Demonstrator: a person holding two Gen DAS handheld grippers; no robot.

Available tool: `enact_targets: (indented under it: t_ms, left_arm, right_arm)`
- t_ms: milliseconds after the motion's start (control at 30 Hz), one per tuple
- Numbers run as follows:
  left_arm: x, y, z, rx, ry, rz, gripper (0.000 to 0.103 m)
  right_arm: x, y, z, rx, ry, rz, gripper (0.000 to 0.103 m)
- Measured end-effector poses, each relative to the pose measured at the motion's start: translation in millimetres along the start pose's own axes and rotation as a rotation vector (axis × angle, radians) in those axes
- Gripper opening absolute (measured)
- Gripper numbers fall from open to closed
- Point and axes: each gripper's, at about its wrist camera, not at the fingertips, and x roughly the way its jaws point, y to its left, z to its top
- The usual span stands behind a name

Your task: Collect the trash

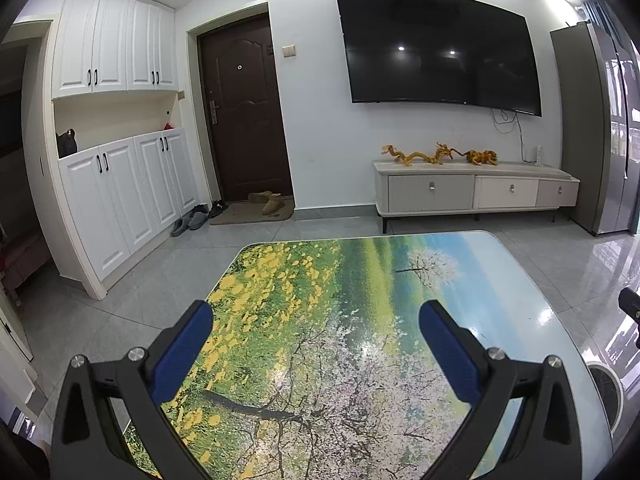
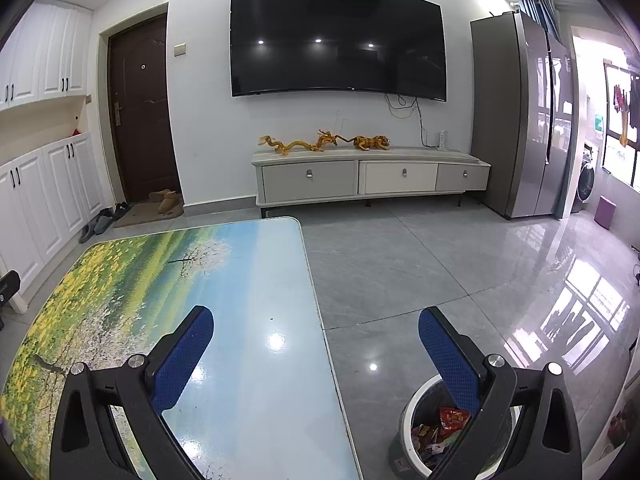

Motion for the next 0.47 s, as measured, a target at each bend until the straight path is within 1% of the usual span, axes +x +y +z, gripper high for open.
enact_targets:
  t_ms: [300,467]
  left_arm:
    - [1.8,-2.0,-3.4,0.005,0.018,-0.012,0.103]
    - [0.5,-2.3,-3.7,0.007,0.011,-0.016,0.103]
  right_arm:
    - [-0.6,-1.0,-0.7,0.006,0.004,-0.005,0.103]
    - [-0.8,-1.8,-0.8,0.006,0.003,-0.006,0.103]
